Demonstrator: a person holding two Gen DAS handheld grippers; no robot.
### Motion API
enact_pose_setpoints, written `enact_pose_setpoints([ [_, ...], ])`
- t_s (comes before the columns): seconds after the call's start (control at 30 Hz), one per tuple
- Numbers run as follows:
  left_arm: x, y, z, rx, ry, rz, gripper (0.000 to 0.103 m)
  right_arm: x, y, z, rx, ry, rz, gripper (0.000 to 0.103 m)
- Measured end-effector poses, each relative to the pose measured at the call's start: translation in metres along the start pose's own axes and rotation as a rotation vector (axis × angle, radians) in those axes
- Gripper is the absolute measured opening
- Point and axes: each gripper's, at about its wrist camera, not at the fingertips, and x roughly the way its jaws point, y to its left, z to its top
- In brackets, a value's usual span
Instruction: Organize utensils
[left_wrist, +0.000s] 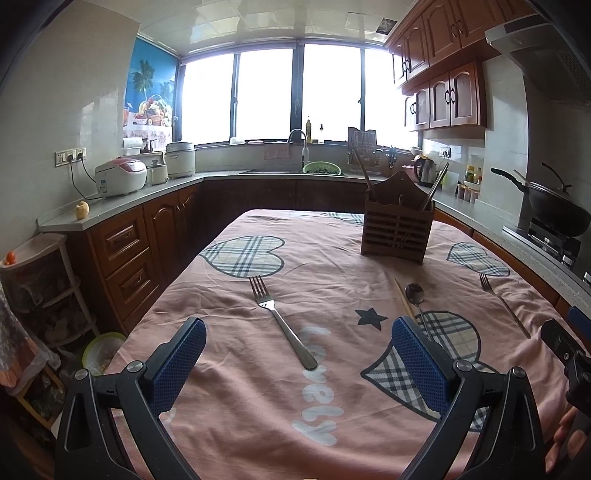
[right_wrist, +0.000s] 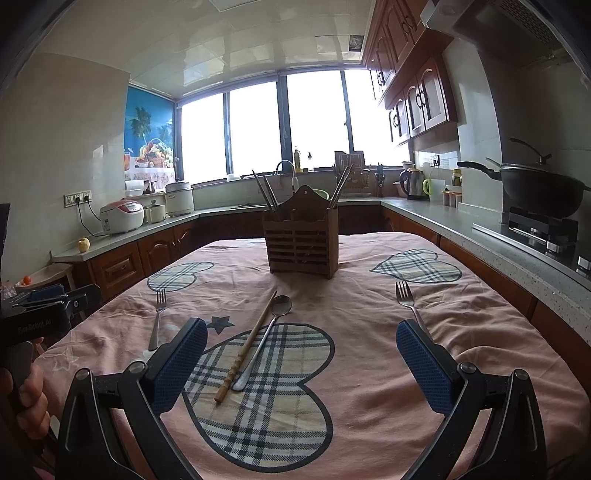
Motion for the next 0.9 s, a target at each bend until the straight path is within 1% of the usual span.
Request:
enact_pose_setpoints([
  [0.53,-0.009,-0.003,-0.002,0.02,-0.021,0.004,0.102,-0.008,-0.001,0.002,0.007,-0.033,0.011,0.103],
  [0.9,-0.012,-0.004,-0.002,0.022,-0.023,0.005,0.102,-0.009,-0.001,0.003,0.007,-0.036,0.013,0.103],
])
